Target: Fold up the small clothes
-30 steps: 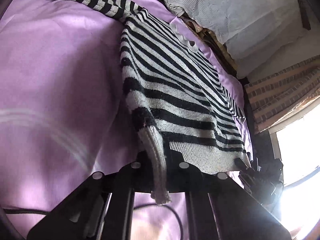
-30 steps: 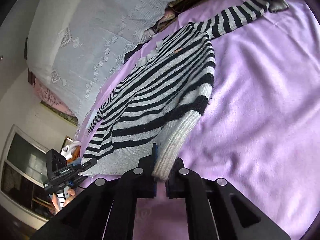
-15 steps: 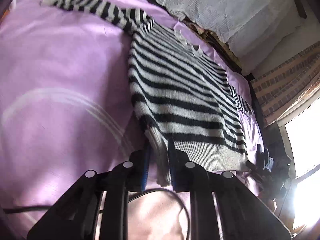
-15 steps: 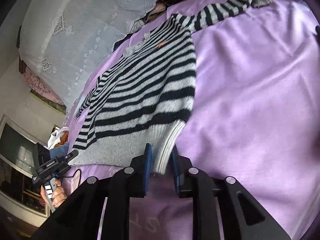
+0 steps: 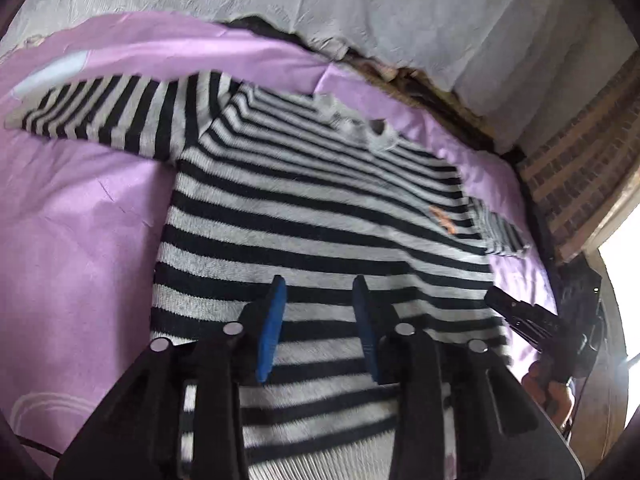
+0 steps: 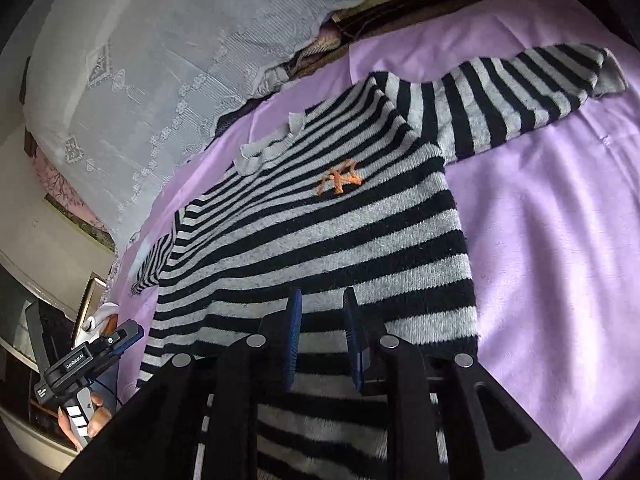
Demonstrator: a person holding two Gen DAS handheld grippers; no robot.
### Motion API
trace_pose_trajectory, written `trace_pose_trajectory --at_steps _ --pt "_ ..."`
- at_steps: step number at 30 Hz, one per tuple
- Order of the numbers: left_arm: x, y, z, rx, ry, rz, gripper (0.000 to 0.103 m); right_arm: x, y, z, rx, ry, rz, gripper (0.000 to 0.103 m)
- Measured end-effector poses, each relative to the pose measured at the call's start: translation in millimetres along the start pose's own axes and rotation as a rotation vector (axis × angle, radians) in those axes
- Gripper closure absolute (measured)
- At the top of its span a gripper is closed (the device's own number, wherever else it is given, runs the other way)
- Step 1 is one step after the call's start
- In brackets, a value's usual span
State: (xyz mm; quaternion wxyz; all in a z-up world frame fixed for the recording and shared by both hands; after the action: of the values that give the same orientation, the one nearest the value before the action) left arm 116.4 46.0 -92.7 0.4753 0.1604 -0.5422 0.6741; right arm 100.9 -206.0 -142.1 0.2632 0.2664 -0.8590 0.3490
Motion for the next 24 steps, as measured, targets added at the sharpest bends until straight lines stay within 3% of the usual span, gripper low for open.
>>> trace_pose_trajectory --at_steps 2,3,4,7,9,11,12,14,16,19,24 --pt "-26.0 6.9 -19.9 0.035 -0.038 -0.066 0.069 -5.9 3.2 17.6 -0.031 -0.01 -0.018 0.089" --pt "-32.5 9.9 -28.2 0.05 -0.051 -0.081 0.075 -3.7 3.0 26.7 -0.053 -0.028 -0.025 0.093" --pt "-35.7 12.6 -37.1 0.064 -0.032 -0.079 0.084 0.9 1.7 35.5 -0.072 -0.034 -0.025 0.096" --pt "-26.6 11.1 -50.6 0.1 -0.007 -0.069 0.087 16.2 -1.6 58.9 -0.121 -0.052 -0.022 0.1" --pt "-20.3 8.8 -55.1 0.132 -0.018 -0.062 0.085 26.5 -8.8 67.6 -0.164 -0.049 0.001 0.1" --pt "-13.8 1.3 -50.6 0.125 -0.048 -0.045 0.077 44.2 -28.6 73.7 -0.186 -0.033 0.078 0.09" --pt "-11.0 -2.0 -45.4 0.103 -0.064 -0.035 0.071 57.7 -45.9 78.9 -0.2 -0.008 0.143 0.085" --pt "-9.8 -13.9 -24.1 0.027 -0.096 -0.017 0.063 77.9 -74.1 88.5 -0.254 -0.007 0.242 0.061" --pt "-10.8 -25.0 2.1 -0.033 -0.112 -0.006 0.052 97.3 -104.6 108.0 -0.336 -0.016 0.338 0.059" --pt "-16.7 -38.5 46.0 -0.089 -0.084 0.005 0.045 114.2 -137.4 144.6 -0.479 -0.032 0.438 0.059" --pt "-52.4 -59.9 115.5 -0.109 -0.071 -0.009 0.042 116.9 -157.2 196.2 -0.658 -0.026 0.529 0.059"
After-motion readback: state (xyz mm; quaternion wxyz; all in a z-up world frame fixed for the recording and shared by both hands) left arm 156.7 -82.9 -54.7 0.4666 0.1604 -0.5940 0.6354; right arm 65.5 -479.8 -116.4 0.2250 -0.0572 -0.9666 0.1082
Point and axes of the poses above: each gripper's, at about its wrist camera, not at the fingertips, and x roughly against the way its jaws point, z to its right, y to its underside, the point moved 8 cm from there along -x, roughly the way its jaws point, and after that the axes turned 6 degrees about -x, right-handed, at the moved point
